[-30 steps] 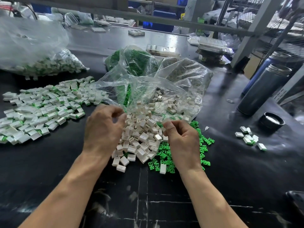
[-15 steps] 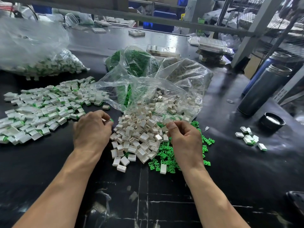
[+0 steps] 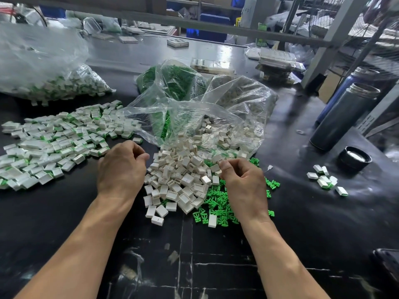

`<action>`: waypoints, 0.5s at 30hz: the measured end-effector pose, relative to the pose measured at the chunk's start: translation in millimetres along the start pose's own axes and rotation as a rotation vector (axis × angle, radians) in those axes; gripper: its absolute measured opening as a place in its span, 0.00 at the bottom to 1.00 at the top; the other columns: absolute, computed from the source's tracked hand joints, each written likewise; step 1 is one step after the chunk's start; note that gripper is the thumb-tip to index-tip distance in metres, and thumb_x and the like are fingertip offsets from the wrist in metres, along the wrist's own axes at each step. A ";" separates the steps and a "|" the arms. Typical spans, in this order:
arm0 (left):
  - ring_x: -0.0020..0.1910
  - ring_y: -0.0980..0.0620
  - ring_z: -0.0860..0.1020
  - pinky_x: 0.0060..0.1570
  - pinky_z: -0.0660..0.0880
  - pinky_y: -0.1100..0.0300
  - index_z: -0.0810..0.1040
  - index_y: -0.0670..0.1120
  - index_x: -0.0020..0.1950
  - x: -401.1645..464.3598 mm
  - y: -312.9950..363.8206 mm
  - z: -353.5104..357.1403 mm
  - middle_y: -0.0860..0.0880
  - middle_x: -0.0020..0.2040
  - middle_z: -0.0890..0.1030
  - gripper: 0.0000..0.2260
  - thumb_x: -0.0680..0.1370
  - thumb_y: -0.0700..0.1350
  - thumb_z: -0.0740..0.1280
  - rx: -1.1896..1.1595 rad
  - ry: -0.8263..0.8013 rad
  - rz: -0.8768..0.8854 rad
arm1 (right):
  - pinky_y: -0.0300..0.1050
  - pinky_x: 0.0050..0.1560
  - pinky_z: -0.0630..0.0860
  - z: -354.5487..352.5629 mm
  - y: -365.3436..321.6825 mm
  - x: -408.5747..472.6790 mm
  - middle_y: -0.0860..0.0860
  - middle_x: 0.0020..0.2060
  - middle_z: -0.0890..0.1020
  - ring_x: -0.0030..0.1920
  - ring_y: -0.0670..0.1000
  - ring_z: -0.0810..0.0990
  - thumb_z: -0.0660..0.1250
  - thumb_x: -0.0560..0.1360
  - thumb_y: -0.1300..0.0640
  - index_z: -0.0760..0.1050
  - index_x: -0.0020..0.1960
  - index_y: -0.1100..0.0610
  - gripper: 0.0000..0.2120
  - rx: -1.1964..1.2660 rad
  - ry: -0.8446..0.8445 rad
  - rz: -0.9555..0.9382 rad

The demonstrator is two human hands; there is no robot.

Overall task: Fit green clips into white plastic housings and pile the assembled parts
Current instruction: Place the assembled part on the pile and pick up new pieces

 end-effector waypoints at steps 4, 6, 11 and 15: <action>0.41 0.54 0.82 0.49 0.81 0.51 0.81 0.54 0.44 -1.4 -3.6 15.5 0.57 0.40 0.83 0.05 0.80 0.48 0.72 -0.060 -0.170 -0.064 | 0.39 0.38 0.74 -3.0 -0.3 3.4 0.42 0.37 0.83 0.38 0.42 0.80 0.69 0.81 0.47 0.80 0.43 0.47 0.09 -0.162 -0.024 -0.012; 0.44 0.55 0.82 0.51 0.80 0.53 0.81 0.56 0.43 -3.2 -4.1 20.9 0.59 0.41 0.83 0.05 0.79 0.49 0.73 -0.027 -0.221 -0.076 | 0.44 0.44 0.78 -7.9 0.3 6.7 0.41 0.38 0.83 0.42 0.45 0.81 0.69 0.80 0.48 0.82 0.46 0.47 0.06 -0.255 -0.019 -0.011; 0.42 0.60 0.81 0.52 0.80 0.55 0.81 0.55 0.44 -7.5 -4.7 24.8 0.61 0.39 0.84 0.05 0.77 0.52 0.75 -0.012 -0.235 -0.104 | 0.46 0.52 0.79 -17.3 5.2 12.1 0.40 0.43 0.83 0.48 0.48 0.82 0.71 0.79 0.49 0.84 0.50 0.45 0.03 -0.452 -0.063 0.041; 0.44 0.56 0.82 0.53 0.81 0.53 0.83 0.54 0.46 -6.8 -3.7 24.3 0.59 0.40 0.84 0.05 0.77 0.53 0.75 0.010 -0.225 -0.108 | 0.44 0.50 0.75 -12.7 7.6 11.6 0.35 0.40 0.80 0.45 0.42 0.80 0.72 0.78 0.46 0.83 0.47 0.44 0.03 -0.504 -0.157 0.069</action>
Point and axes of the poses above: each hand's wrist, its own x-axis towards the middle knuckle, its own z-axis out of the palm, y = z × x, the point moved 10 cm from there along x, towards the middle knuckle
